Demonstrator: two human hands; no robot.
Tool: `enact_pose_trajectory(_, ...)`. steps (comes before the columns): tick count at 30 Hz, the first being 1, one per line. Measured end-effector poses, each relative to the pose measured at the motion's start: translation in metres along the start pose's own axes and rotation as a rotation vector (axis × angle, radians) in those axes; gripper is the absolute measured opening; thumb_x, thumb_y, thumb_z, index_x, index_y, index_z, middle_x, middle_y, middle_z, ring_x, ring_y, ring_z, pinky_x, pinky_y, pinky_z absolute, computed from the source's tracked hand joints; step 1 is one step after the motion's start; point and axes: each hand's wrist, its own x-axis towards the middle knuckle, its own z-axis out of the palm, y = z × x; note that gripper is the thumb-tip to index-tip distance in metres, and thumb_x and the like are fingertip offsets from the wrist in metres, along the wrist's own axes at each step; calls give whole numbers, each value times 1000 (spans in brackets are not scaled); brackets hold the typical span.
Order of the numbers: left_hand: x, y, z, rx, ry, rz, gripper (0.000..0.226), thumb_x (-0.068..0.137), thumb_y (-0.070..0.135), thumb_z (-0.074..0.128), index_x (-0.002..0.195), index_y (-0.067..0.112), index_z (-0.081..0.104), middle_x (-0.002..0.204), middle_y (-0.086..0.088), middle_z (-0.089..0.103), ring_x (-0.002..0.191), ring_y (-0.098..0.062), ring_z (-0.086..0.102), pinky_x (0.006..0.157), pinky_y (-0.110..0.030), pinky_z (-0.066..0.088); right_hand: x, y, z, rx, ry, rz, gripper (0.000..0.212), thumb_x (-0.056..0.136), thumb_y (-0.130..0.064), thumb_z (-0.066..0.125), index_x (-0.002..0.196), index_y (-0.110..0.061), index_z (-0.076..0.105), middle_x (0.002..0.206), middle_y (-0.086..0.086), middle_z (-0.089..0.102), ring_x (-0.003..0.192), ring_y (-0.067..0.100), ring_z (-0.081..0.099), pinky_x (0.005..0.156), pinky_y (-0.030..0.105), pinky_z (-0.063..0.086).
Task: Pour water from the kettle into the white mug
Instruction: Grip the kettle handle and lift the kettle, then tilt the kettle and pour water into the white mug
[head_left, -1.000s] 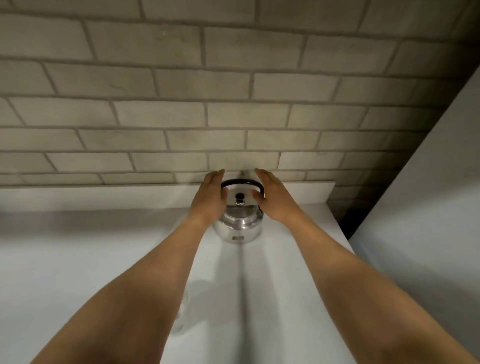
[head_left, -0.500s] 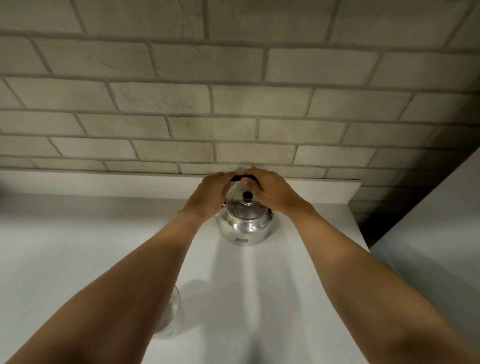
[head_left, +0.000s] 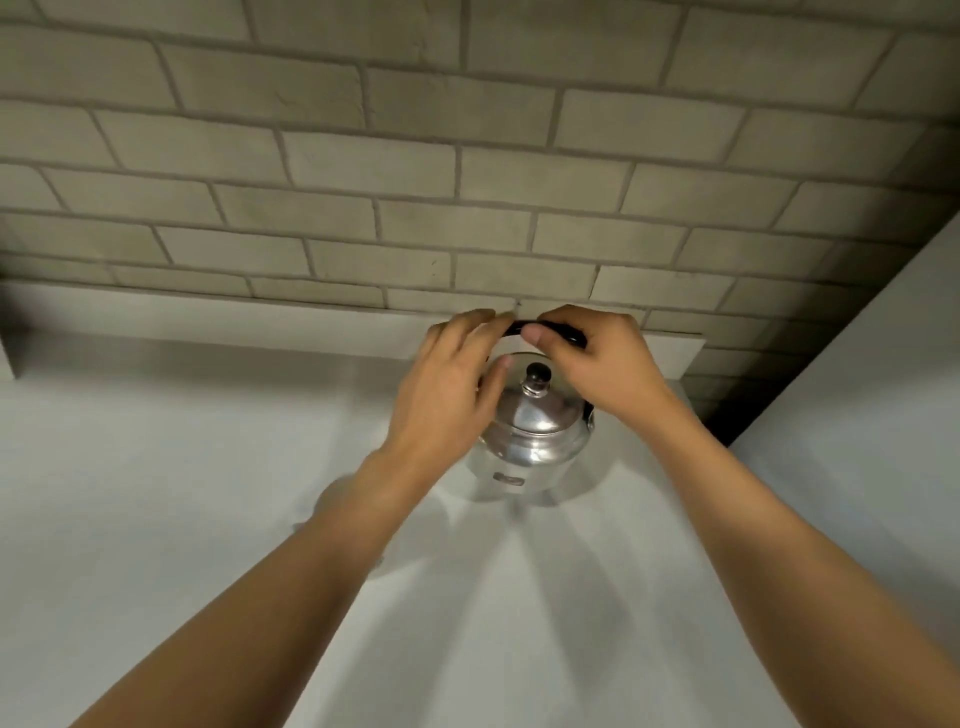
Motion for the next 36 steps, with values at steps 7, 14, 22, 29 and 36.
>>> enact_pose_trajectory(7,-108,21,5,151,-98,234,42,101,29,65,140,14,62,140,-4,62,126,-25,57,97,-41,54,-56,-24,-30,-32,4,58,28,90,-58,66,95,-34,80,82,-16,76,80,4,69,69,17,49)
enact_pose_trajectory(14,-129,27,14,134,-111,230,55,101,31,64,149,9,50,153,-12,51,140,-27,46,106,-39,49,-84,-45,-33,-86,-66,61,23,92,-52,71,92,-31,79,73,-7,75,72,9,67,62,21,49)
enact_pose_trajectory(22,-151,37,7,108,-97,107,49,105,31,55,147,6,53,151,-14,52,144,-29,44,101,-46,55,-89,-82,-30,-192,-167,-43,26,93,-53,68,97,-29,77,72,-7,74,68,6,67,59,16,47)
enact_pose_trajectory(29,-155,35,-19,42,-66,68,50,105,29,49,146,2,53,151,-18,51,147,-32,39,103,-47,54,-73,-118,-22,-270,-225,-144,36,92,-61,62,98,-29,78,72,-8,72,70,9,66,66,30,54)
enact_pose_trajectory(36,-157,30,-26,48,22,71,49,102,27,54,141,-3,57,142,-23,58,132,-36,57,80,-50,63,-62,-138,-11,-324,-300,-179,40,90,-63,59,99,-29,79,73,-8,72,71,7,64,67,30,52)
